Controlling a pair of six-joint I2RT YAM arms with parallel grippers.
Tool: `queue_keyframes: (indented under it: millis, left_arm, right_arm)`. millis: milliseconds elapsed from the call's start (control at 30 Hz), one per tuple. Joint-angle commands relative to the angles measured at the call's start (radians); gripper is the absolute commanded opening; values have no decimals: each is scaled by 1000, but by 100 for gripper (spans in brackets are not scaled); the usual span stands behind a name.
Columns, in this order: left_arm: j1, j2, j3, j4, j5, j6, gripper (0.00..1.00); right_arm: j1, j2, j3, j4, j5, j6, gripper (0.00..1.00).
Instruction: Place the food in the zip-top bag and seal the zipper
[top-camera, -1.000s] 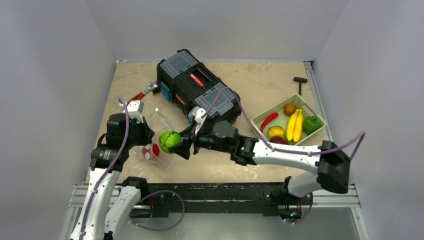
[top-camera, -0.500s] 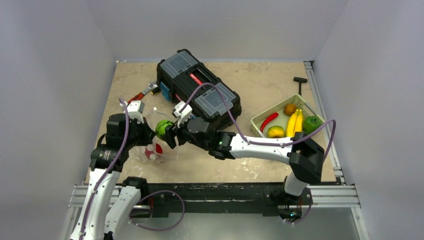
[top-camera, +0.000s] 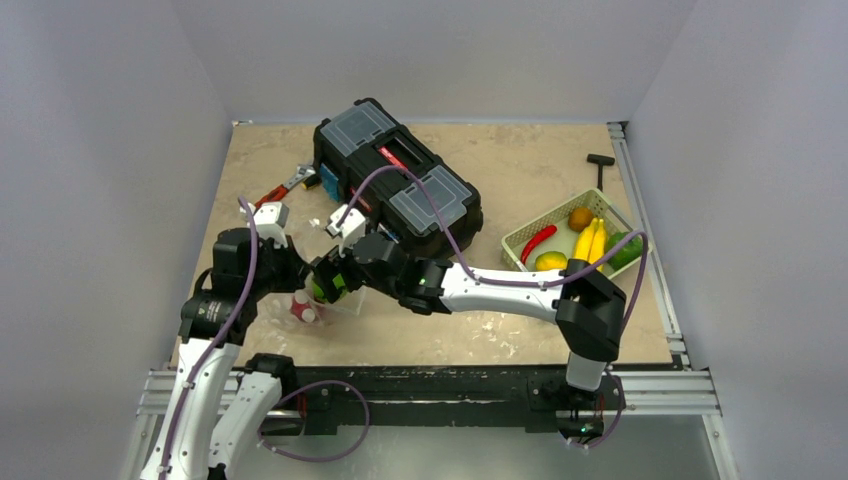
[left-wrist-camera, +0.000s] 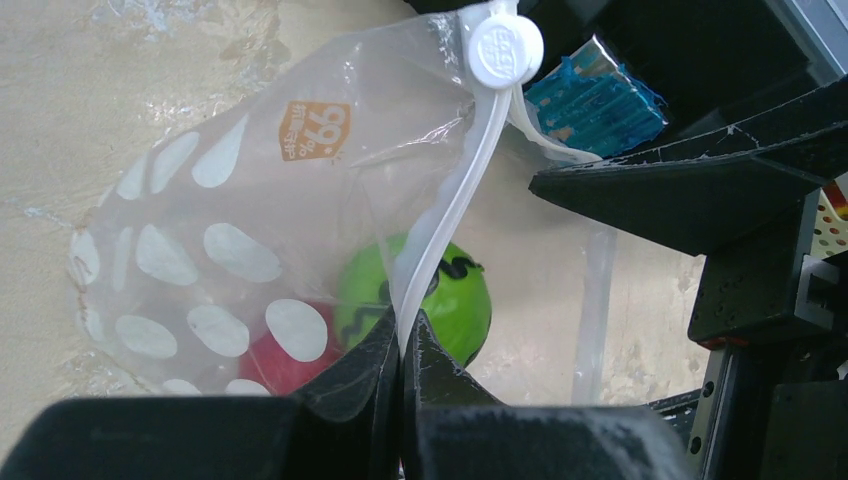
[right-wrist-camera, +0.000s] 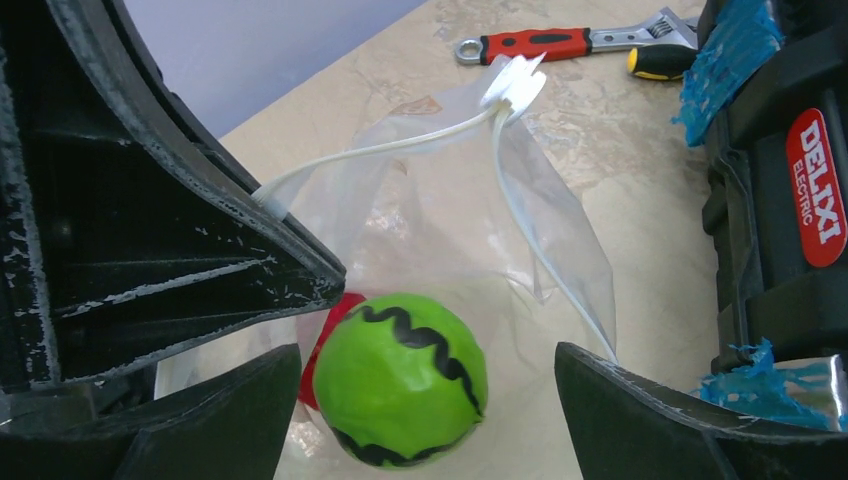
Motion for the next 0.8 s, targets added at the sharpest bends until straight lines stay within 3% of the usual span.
queue_keyframes:
  millis: [0, 300, 767]
  left_arm:
    - [-3, -16, 22, 29, 20, 3, 0]
    - [-3, -19, 22, 29, 24, 5, 0]
    - [-3, 4, 27, 26, 29, 7, 0]
  right_arm:
    - [8, -18, 72, -24, 19, -5, 99]
    - [8, -119, 9, -9, 48, -2, 99]
    - [5, -447, -204, 83, 194, -49, 99]
